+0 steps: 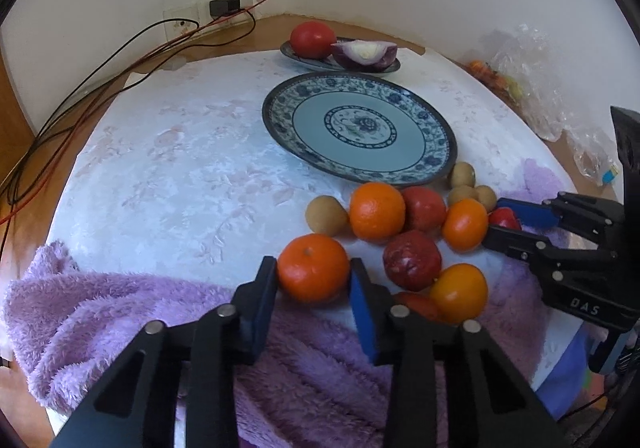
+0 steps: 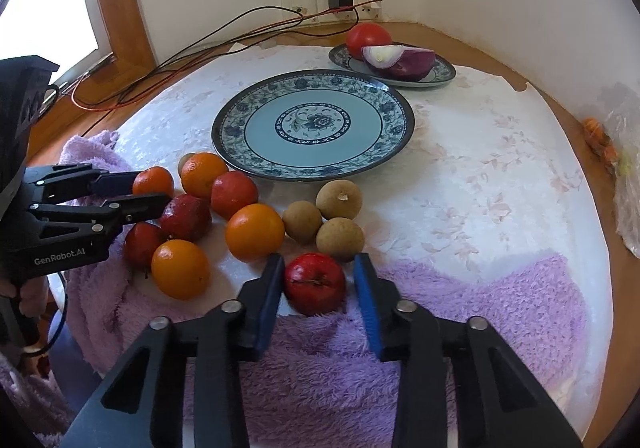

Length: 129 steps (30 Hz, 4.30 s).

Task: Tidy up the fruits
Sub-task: 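Grasp the orange with the left tool while the right tool grasps the red apple, then carry the orange and apple onto the blue plate with both tools, then open both tools to release the orange and apple on the plate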

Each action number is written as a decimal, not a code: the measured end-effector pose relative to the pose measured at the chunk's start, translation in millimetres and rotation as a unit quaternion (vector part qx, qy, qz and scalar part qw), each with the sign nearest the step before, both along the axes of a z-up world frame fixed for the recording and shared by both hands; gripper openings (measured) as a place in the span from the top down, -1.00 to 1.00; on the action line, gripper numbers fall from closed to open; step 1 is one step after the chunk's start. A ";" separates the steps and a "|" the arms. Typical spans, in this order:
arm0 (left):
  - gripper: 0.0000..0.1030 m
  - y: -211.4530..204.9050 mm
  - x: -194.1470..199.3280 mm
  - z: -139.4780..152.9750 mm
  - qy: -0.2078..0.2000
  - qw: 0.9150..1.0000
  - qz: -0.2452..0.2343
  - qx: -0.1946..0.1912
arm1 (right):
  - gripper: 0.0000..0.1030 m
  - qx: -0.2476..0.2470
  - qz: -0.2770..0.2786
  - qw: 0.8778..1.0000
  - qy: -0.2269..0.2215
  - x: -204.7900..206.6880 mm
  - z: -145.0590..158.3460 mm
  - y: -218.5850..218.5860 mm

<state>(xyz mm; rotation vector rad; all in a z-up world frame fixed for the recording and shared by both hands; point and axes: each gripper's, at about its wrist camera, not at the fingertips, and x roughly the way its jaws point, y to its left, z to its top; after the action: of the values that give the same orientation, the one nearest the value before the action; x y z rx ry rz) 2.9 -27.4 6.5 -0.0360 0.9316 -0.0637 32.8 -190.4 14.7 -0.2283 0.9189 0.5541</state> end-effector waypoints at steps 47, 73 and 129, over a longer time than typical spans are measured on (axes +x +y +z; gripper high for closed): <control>0.29 -11.0 115.9 25.8 -0.052 0.997 0.043 -0.035 | 0.39 0.049 -0.072 0.995 -0.047 89.3 26.9 26.7; 0.28 -14.3 138.6 0.8 -0.003 0.999 0.042 -0.031 | 0.39 0.044 -0.088 0.995 -0.009 115.3 1.5 31.8; 0.07 -15.9 101.4 33.7 -0.007 0.999 0.037 -0.009 | -0.22 0.100 -0.090 0.991 -0.015 80.4 31.5 6.3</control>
<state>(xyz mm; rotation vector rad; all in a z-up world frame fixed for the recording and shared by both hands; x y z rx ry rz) 104.2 -43.3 40.2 -0.0868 0.9147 -0.0049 113.2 -184.1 46.2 0.0270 0.8382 0.4704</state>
